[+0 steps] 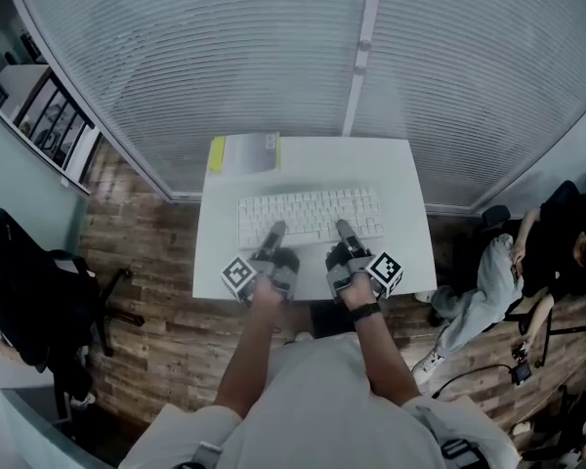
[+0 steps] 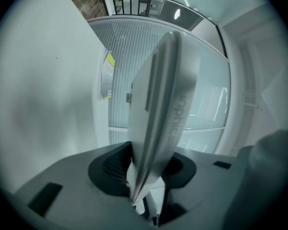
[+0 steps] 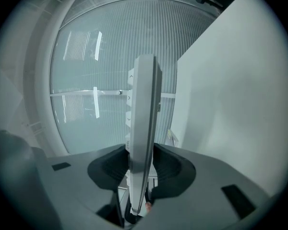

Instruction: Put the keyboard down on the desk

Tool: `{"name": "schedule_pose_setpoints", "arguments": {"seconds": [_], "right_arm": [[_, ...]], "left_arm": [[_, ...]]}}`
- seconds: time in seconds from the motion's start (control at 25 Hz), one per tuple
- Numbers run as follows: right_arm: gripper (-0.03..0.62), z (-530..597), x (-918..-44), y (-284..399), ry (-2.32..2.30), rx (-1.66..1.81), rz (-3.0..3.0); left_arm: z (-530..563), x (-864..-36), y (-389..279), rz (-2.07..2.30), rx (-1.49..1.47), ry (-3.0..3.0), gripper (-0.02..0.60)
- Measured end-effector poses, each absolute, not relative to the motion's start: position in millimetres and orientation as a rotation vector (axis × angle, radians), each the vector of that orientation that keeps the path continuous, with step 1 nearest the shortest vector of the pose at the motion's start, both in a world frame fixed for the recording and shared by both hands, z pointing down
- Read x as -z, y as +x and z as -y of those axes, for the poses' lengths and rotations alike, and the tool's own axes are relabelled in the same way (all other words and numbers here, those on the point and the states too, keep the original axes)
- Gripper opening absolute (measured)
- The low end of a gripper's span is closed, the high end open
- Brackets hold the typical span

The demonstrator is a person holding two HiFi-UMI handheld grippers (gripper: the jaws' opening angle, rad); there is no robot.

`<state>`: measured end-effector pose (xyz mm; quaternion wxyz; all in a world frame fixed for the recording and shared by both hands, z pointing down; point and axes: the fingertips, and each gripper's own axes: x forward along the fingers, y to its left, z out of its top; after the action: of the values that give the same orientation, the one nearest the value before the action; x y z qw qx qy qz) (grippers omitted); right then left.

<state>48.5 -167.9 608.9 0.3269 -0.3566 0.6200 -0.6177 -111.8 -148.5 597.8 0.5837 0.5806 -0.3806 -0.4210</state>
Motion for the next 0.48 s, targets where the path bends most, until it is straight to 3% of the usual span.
{"name": "schedule_pose_setpoints", "arguments": {"seconds": [0.48], "right_arm": [[0.137,179.7,-620.5,50.7,-0.964,1.638,-1.603]], "left_arm": [[163.0,-607.5,-109.0,0.874,0.960,1.356,0.133]]}}
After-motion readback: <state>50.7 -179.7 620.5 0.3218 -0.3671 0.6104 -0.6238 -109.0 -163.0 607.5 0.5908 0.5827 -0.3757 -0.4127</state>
